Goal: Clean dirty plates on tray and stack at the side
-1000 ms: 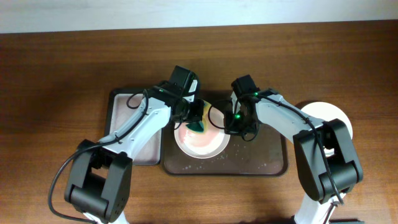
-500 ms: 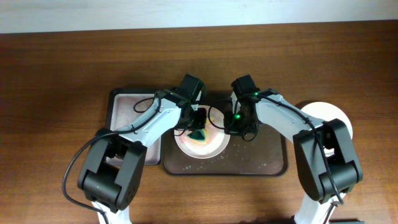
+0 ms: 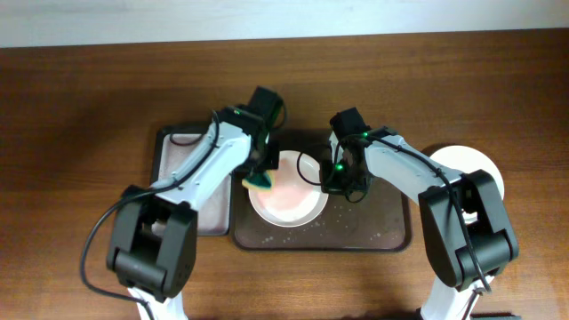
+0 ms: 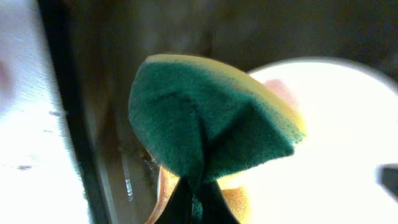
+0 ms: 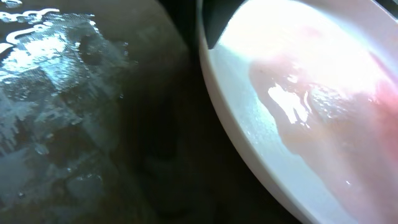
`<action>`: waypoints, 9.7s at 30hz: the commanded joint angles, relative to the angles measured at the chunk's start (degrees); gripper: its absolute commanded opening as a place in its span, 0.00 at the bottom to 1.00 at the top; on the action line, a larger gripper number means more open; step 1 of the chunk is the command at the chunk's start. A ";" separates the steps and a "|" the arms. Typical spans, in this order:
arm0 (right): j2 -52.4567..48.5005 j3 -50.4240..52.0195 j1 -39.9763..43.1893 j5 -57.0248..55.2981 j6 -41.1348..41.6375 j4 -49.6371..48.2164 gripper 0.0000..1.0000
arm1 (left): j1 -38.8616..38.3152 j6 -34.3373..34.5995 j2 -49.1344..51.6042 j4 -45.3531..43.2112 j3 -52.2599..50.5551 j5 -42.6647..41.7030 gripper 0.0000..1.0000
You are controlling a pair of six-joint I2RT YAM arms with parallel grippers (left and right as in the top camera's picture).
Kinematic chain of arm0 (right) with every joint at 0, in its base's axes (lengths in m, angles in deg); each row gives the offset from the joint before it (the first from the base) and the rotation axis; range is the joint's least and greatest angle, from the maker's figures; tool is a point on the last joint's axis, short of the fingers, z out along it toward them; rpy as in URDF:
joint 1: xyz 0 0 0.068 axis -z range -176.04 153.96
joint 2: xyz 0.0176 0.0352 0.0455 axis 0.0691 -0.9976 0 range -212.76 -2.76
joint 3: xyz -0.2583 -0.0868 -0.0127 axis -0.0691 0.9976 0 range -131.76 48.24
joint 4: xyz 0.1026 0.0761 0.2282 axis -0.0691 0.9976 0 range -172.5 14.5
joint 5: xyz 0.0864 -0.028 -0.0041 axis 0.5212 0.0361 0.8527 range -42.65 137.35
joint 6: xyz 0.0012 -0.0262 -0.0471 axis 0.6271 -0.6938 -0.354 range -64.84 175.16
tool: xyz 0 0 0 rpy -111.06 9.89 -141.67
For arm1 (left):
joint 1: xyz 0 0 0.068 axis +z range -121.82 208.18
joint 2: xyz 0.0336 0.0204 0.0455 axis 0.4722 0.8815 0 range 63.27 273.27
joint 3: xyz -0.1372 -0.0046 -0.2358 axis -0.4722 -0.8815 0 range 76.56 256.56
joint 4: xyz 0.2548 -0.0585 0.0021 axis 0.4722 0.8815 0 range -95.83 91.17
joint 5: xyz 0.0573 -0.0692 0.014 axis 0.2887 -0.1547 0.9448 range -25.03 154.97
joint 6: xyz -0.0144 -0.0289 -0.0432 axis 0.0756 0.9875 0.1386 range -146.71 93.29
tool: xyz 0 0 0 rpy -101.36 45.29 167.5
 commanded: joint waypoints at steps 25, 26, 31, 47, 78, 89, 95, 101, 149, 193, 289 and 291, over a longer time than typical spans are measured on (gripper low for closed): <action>3.54 -6.64 -0.11 -11.52 -0.09 8.46 0.04 | 19.17 -17.44 -8.28 -6.64 -12.70 -7.61 0.00; 4.37 -7.76 -0.11 -13.88 -0.09 9.77 0.04 | 19.85 -17.55 -8.28 -8.39 -14.25 -8.11 0.00; 9.35 -12.61 -0.24 -25.31 -1.16 15.10 0.04 | 22.58 -17.55 -8.28 -14.56 -19.43 -8.61 0.00; 14.05 -15.04 -18.25 -74.10 -1.11 17.53 0.04 | 23.47 -17.55 -7.91 -19.76 -20.55 -8.59 0.82; 14.62 -15.04 -16.33 -71.91 8.11 16.41 0.04 | 22.88 -17.57 -6.08 -17.05 -17.94 -4.70 0.80; 15.76 -15.04 5.16 -42.62 11.10 17.51 0.04 | 22.84 -17.57 -6.05 -14.58 -23.15 -4.72 0.18; 15.76 -15.04 19.37 -32.37 11.08 21.40 0.04 | 22.84 -17.57 -6.05 -15.02 -23.15 -4.63 0.00; 15.69 -14.97 29.75 -29.11 10.40 25.09 0.04 | 22.88 -17.55 -6.08 -15.19 -23.15 -2.78 0.58; 14.34 -11.21 25.14 -11.63 -18.82 29.73 0.99 | 27.67 -9.66 -18.16 -2.43 -18.84 -8.83 1.00; 61.22 13.77 20.52 -10.32 -16.39 18.36 0.99 | 31.19 -17.16 -83.89 -0.02 -39.06 -8.81 0.99; 110.42 68.24 22.84 -14.38 -24.35 -37.22 0.99 | 26.97 -17.16 -104.06 -23.93 -64.72 -8.13 0.99; 110.42 68.24 22.84 -14.40 -24.35 -37.22 0.99 | 26.21 -17.16 -106.53 -29.66 -68.85 -8.35 0.99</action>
